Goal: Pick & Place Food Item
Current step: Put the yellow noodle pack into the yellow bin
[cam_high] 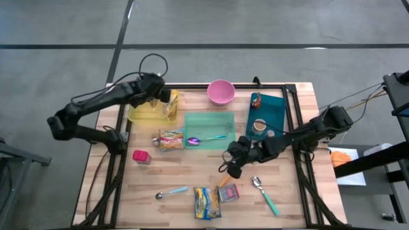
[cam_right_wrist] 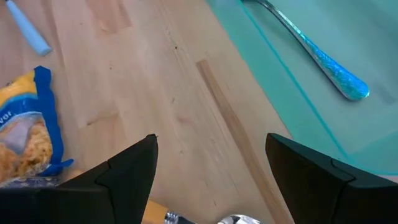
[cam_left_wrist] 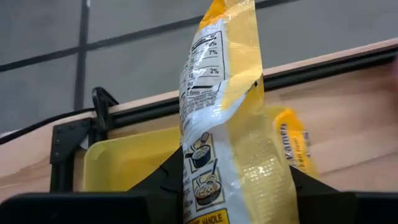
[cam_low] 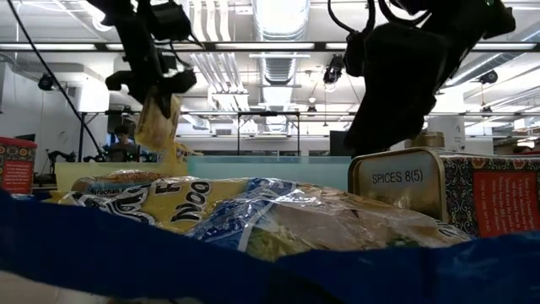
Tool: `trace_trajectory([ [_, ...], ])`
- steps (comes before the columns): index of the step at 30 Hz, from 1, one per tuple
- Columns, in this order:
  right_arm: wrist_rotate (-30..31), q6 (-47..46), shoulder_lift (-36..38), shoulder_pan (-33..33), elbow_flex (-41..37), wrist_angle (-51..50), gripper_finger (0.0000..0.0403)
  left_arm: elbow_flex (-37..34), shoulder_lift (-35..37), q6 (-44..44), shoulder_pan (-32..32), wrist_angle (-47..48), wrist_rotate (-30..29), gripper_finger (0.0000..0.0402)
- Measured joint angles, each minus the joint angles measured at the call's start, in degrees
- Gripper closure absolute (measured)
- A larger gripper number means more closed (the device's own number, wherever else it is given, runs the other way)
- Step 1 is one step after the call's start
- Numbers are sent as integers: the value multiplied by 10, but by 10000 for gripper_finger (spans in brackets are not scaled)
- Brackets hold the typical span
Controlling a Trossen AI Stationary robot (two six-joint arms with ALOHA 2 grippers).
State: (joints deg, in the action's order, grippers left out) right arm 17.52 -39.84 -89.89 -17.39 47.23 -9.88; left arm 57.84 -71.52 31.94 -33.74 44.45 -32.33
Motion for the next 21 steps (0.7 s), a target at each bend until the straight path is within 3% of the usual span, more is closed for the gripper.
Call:
trace_trajectory([
  [9,0,17,0,0,1,22,108,0,-76,-2,0,-39,-41,288],
  [21,4,29,0,-11,-2,52,108,0,-165,1,1,-80,-41,288],
])
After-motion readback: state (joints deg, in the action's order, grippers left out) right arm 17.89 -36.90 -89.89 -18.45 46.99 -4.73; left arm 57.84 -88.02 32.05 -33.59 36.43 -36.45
